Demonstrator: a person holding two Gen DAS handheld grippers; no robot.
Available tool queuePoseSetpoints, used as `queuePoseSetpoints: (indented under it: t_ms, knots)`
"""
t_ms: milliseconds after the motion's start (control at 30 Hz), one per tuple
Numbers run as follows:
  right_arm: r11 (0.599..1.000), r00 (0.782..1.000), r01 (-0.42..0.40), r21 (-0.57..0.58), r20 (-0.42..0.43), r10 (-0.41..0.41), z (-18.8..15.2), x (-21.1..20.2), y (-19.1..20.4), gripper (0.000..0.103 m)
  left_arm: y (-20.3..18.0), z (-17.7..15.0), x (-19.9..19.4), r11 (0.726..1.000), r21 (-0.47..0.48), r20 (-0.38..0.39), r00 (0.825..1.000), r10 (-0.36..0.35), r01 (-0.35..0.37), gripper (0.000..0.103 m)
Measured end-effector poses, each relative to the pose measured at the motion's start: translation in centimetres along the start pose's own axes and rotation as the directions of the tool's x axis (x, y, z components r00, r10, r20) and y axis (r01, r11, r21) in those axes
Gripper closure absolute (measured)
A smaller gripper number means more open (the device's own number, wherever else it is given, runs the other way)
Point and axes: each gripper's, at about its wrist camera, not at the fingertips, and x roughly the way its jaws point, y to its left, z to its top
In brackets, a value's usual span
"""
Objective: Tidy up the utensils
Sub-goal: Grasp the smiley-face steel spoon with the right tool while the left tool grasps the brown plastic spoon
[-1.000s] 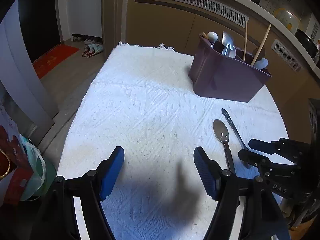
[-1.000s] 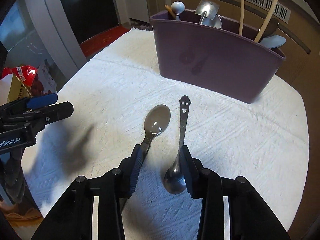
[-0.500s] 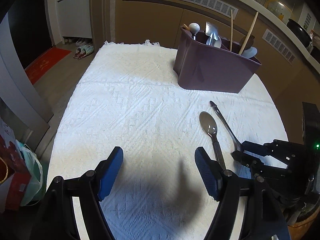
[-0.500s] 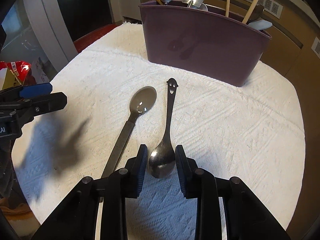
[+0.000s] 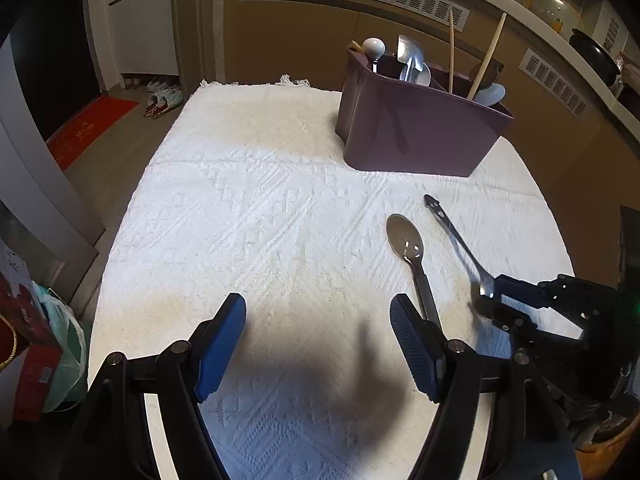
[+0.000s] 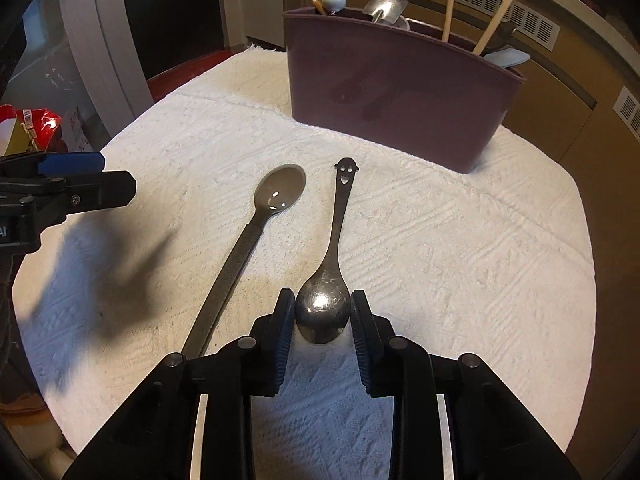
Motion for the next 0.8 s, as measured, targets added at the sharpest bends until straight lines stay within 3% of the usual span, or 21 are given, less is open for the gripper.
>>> queuePoseSetpoints:
  t_ms: [300, 500, 567, 800]
  knots:
    - [0.978, 0.989, 0.13, 0.16, 0.047, -0.139, -4.0, -3.7, -6.2, 0.074, -4.9, 1.3, 2.7, 0.994, 0.081, -0.067, 0.996, -0.065, 0.07, 0.032]
    - [0.962, 0.988, 0.133, 0.239, 0.04, -0.147, -6.7, -4.2, -8.1, 0.074, -8.0, 3.2, 6.1, 0.994, 0.075, -0.099, 0.993, -0.069, 0.077, 0.034]
    - [0.958, 0.988, 0.135, 0.252, 0.039, -0.15, -7.3, -4.2, -8.2, 0.074, -8.6, 3.6, 6.9, 0.995, 0.074, -0.101, 0.993, -0.055, 0.063, 0.048]
    - [0.951, 0.991, 0.115, 0.287, 0.036, -0.131, -8.4, -3.1, -9.0, 0.074, -9.2, 4.0, 8.9, 0.997, 0.082, -0.125, 0.992, 0.023, -0.013, 0.06]
